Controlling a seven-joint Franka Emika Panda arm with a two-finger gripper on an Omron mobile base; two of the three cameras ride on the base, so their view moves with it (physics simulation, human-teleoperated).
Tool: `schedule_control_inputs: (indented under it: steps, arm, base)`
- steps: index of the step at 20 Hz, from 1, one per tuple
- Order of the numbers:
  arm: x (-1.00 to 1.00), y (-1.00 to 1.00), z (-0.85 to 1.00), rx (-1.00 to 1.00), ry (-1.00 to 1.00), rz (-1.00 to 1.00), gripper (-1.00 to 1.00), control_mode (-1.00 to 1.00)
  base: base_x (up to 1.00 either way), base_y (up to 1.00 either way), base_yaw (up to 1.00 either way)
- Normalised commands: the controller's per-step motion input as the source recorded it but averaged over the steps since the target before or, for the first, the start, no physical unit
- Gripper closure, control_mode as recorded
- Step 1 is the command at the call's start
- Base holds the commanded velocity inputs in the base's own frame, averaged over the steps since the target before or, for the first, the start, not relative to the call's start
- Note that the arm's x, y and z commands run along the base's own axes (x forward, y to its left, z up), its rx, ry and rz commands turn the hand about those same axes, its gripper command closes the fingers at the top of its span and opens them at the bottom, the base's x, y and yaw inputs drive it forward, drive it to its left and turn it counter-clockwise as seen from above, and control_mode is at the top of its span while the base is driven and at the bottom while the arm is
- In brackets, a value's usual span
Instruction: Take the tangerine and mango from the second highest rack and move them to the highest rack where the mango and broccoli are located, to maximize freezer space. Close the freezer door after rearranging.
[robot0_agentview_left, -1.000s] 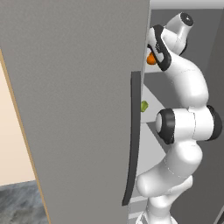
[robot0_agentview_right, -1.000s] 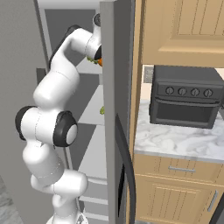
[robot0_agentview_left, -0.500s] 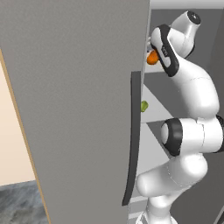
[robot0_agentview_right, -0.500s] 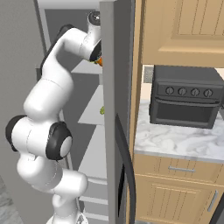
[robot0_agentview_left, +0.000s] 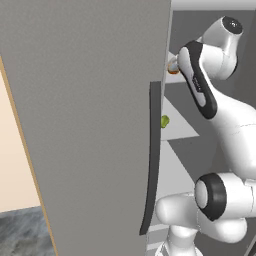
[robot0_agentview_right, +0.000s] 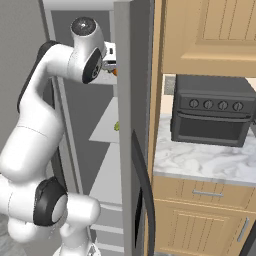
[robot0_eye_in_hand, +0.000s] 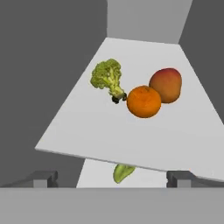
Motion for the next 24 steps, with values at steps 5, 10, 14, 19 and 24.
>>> schedule_control_inputs:
  steps: [5,10,14,19,24]
  arm:
    - [-0.91,0.01,-0.2,-0.01,0.31,0.0,-1.0,-1.0]
    - [-0.29,0.0,-0.72,0.04,0.35,0.0,-1.0,-1.0]
    - [0.0,0.0,-0.83,0.19,0.17,0.0,-1.0,-1.0]
    - [0.21,0.0,-0.8,0.17,0.09,-0.03,-1.0,-1.0]
    - [0.33,0.0,-0.74,0.07,0.01,-0.09,-1.0,-1.0]
  base:
    - [0.0,0.0,0.0]
    - [0.0,0.0,0.0]
    - [0.0,0.0,0.0]
    - [0.0,0.0,0.0]
    - [0.0,0.0,0.0]
